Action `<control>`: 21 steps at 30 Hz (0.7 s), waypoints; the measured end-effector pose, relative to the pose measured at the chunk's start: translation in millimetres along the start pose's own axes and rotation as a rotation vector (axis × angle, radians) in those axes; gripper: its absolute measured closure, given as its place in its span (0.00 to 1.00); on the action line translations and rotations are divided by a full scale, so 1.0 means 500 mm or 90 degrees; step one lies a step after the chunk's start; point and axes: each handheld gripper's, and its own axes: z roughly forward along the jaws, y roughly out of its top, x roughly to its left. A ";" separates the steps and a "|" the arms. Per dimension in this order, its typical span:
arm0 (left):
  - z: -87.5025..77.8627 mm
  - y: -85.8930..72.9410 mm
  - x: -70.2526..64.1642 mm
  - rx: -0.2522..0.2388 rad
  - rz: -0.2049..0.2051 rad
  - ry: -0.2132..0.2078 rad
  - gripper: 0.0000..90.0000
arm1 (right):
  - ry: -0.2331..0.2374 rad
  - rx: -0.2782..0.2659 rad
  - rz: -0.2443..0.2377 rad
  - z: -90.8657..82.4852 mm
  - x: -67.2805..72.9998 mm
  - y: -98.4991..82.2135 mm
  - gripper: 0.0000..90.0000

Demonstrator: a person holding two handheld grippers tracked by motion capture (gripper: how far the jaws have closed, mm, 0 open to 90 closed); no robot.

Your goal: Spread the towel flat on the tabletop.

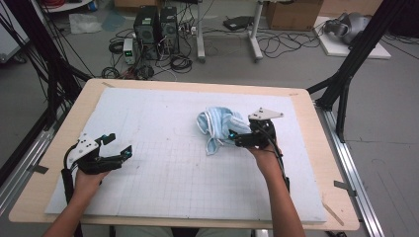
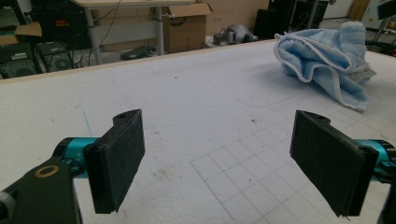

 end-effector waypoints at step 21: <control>0.001 -0.002 0.004 0.004 -0.007 -0.002 0.21 | 0.069 0.147 0.052 0.157 -0.018 0.006 0.68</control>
